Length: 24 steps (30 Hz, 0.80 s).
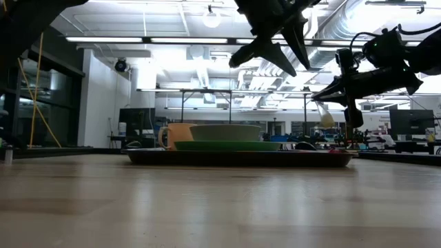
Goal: Set up tray
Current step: Put the yellow knife on top of the red napkin to the right of the blue fork
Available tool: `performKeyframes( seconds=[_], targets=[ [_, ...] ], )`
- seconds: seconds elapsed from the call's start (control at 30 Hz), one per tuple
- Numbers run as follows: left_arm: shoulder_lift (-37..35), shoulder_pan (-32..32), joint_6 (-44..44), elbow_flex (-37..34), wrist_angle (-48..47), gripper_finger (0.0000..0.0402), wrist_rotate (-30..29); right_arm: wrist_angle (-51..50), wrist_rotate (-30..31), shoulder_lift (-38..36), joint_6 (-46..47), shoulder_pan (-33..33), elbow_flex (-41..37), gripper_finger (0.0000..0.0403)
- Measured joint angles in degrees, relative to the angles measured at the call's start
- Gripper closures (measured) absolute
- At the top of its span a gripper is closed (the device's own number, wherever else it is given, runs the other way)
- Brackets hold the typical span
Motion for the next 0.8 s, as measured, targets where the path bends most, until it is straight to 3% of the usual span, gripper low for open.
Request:
performKeyframes(
  seconds=[0.13, 0.37, 0.8],
  targets=[
    [-0.8, -0.1, 1.3, 0.0, 0.0, 0.0257, -0.2, -3.6, -1.5, 0.0, -2.3, -0.2, 2.0, 0.0403],
    [-3.3, -1.2, 4.7, 0.0, -0.7, 0.0257, -0.9, -18.9, -1.9, 0.3, -12.7, -0.3, 12.1, 0.0403],
    [-6.7, -2.7, 9.8, 0.0, -4.4, 0.0257, -3.4, -20.3, -5.5, 13.9, -16.8, -0.2, 21.4, 0.0403]
  ],
)
